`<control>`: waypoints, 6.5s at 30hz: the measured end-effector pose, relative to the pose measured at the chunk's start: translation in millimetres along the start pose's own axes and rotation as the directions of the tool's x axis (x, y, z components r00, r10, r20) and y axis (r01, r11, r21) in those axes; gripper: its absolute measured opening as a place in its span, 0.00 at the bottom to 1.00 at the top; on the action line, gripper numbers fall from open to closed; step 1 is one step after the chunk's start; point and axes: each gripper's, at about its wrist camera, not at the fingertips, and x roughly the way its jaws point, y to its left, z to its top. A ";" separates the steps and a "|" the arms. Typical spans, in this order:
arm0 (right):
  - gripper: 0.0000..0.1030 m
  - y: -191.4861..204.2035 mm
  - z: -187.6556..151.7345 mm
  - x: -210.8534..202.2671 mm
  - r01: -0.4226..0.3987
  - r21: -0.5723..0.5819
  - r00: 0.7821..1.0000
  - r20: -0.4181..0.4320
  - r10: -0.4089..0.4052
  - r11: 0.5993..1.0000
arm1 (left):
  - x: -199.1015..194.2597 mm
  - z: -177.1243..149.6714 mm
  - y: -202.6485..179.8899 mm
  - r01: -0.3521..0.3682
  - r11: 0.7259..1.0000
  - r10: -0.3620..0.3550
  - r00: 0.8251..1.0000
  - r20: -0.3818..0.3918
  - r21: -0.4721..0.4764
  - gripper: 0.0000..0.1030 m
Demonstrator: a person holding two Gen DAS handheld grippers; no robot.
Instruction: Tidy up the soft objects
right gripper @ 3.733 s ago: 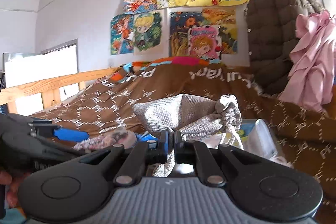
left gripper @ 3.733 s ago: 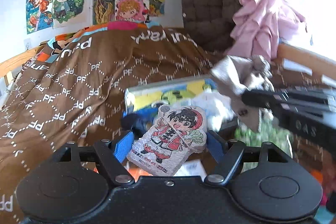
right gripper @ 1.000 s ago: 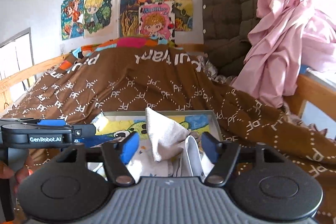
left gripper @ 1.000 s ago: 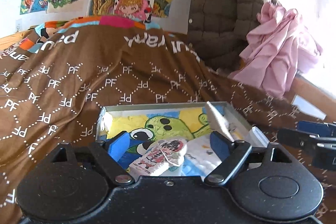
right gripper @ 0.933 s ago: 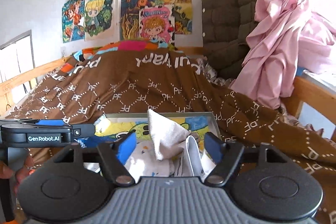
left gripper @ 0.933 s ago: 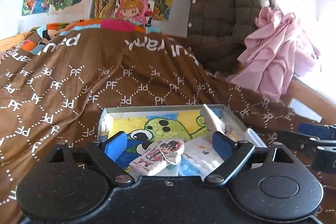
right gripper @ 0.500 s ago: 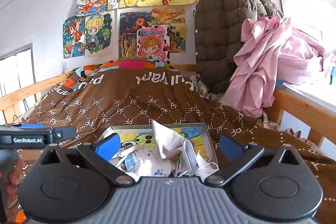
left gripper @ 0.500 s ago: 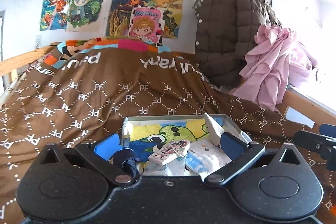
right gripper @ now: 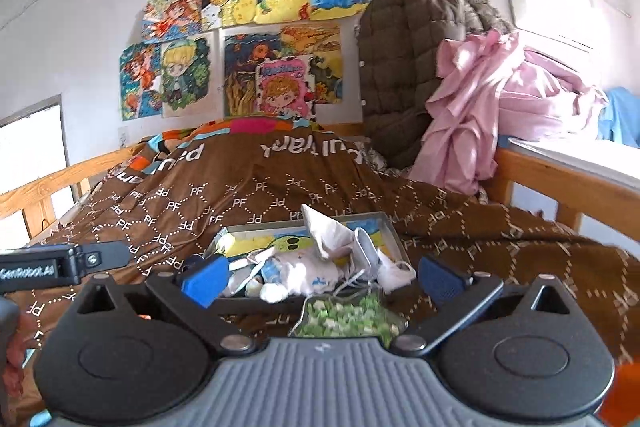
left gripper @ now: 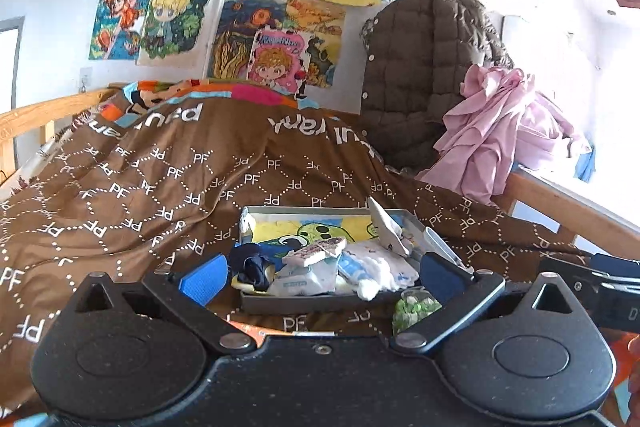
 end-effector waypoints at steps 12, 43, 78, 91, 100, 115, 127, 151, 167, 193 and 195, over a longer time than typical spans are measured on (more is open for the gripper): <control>1.00 18.9 -29.4 -37.8 0.056 -0.016 0.998 -0.009 -0.056 0.998 | -38.9 -35.8 -0.3 -0.029 0.999 0.029 1.000 0.002 0.041 0.99; 1.00 22.1 -80.3 -41.4 0.068 0.034 0.997 -0.049 -0.067 0.997 | -30.8 -93.7 24.8 -0.070 0.992 0.058 0.991 -0.121 -0.102 0.99; 1.00 19.5 -97.3 -10.2 0.070 0.055 0.987 -0.149 -0.061 0.996 | -18.1 -98.9 25.7 -0.141 0.989 0.144 0.981 -0.131 0.032 0.99; 1.00 15.5 -97.5 -10.3 0.067 0.083 0.986 -0.155 -0.054 0.994 | -20.2 -96.9 25.1 -0.140 0.989 0.145 0.982 -0.119 0.042 0.99; 1.00 15.3 -97.3 -11.2 0.073 0.086 0.987 -0.150 -0.060 0.994 | -20.8 -96.6 24.8 -0.136 0.990 0.140 0.983 -0.120 0.041 0.99; 1.00 13.7 -96.7 -11.3 0.070 0.094 0.988 -0.144 -0.056 0.993 | -21.1 -96.3 24.6 -0.139 0.989 0.143 0.982 -0.123 0.040 0.99; 1.00 14.1 -97.1 -12.1 0.070 0.091 0.988 -0.144 -0.057 0.993 | -21.2 -97.4 25.0 -0.142 0.989 0.146 0.982 -0.123 0.041 0.99; 1.00 16.1 -97.5 -11.4 0.066 0.090 0.989 -0.140 -0.053 0.994 | -21.5 -97.1 23.0 -0.142 0.989 0.146 0.981 -0.131 0.043 0.99; 1.00 17.7 -96.8 -11.6 0.064 0.085 0.989 -0.139 -0.051 0.994 | -21.7 -97.4 22.2 -0.140 0.989 0.144 0.981 -0.131 0.043 0.99; 1.00 17.0 -96.0 -11.5 0.067 0.091 0.989 -0.140 -0.054 0.994 | -24.0 -95.1 22.1 -0.109 0.993 0.112 0.984 -0.135 0.036 0.99; 1.00 16.5 -95.7 -11.4 0.067 0.091 0.989 -0.141 -0.054 0.994 | -25.7 -94.3 21.5 -0.101 0.994 0.106 0.986 -0.127 0.039 0.99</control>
